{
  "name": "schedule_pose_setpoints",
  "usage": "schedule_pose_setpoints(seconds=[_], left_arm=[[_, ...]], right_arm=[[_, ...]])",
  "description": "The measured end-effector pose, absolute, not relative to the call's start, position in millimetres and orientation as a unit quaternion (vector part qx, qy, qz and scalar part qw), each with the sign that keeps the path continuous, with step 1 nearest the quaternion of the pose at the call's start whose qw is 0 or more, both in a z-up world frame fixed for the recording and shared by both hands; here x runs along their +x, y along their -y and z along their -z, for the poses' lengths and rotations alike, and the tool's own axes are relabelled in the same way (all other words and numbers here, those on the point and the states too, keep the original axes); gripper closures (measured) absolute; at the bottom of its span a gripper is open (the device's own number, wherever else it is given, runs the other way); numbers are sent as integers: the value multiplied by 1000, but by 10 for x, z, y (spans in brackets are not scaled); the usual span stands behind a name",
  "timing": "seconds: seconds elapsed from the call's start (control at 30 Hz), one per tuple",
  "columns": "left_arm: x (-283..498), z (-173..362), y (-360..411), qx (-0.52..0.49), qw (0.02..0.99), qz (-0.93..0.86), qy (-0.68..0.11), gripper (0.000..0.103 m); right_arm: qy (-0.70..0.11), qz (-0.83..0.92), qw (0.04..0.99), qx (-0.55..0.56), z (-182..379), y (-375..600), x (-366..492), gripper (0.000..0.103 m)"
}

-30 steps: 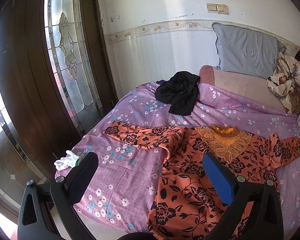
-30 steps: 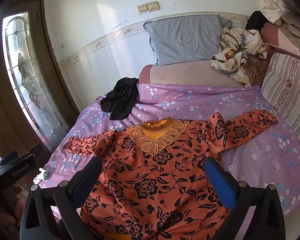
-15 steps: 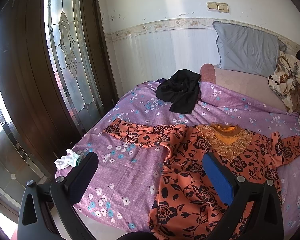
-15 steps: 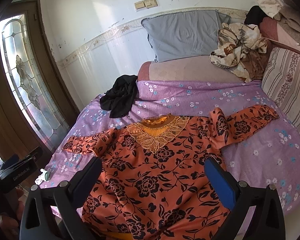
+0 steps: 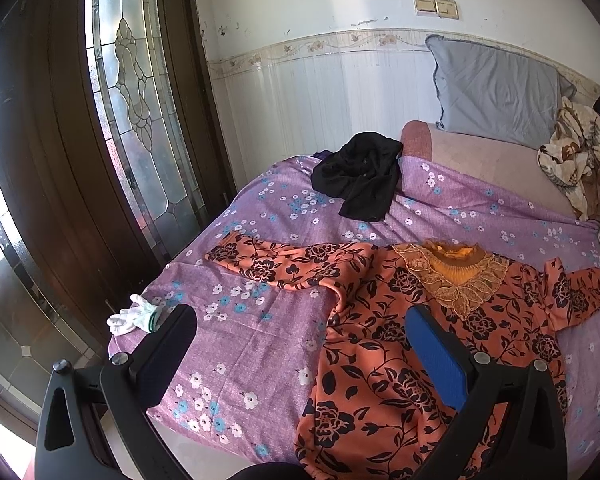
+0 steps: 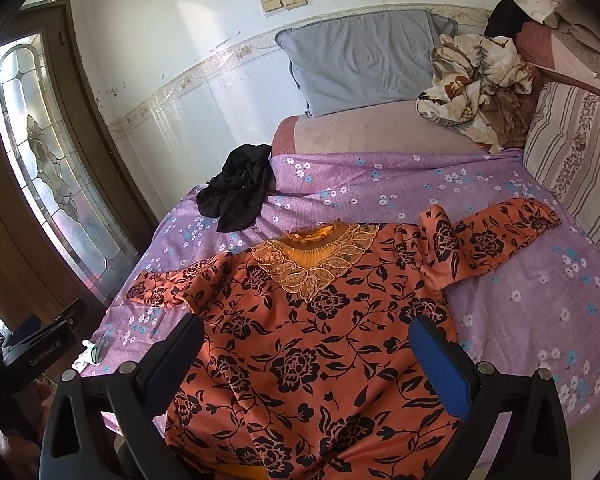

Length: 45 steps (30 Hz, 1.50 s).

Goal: Fold small clothes

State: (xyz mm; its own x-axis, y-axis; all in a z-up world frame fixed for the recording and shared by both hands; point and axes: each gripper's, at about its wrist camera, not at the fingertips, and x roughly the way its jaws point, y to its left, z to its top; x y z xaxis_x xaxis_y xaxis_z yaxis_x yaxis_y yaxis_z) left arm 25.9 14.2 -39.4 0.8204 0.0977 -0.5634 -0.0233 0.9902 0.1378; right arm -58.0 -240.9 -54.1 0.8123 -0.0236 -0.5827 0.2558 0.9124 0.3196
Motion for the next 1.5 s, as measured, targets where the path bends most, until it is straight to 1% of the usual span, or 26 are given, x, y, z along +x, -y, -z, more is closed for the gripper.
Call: schedule_pose_setpoints(seconds=[0.73, 0.8, 0.87, 1.0, 1.2, 1.3, 1.4, 1.47, 1.5], left_arm=[[483, 560, 44, 80, 945, -30, -316, 0], [556, 619, 99, 85, 941, -22, -326, 0], [709, 759, 192, 86, 930, 2, -356, 0], [1111, 1231, 456, 80, 895, 42, -438, 0], [1734, 1939, 1125, 55, 861, 73, -501, 0], [1982, 2151, 1381, 56, 859, 71, -504, 0], [2138, 2272, 1553, 55, 871, 72, -483, 0], [2183, 2321, 1621, 71, 881, 71, -463, 0], [2206, 2347, 1638, 80, 882, 69, -459, 0]], right_arm=[[-309, 77, 923, 215, 719, 2601, -400, 0], [-311, 78, 921, 220, 766, 2682, -355, 0], [-313, 80, 918, 229, 828, 2801, -321, 0], [-307, 102, 909, 264, 1058, 3427, -264, 0], [-276, 178, 860, 390, 1523, 5022, -405, 0], [-237, 210, 824, 471, 1830, 5872, -501, 3], [-202, 227, 792, 530, 2150, 6492, -447, 10], [-180, 237, 778, 553, 2329, 6800, -366, 13], [-178, 242, 772, 561, 2423, 6925, -292, 20]])
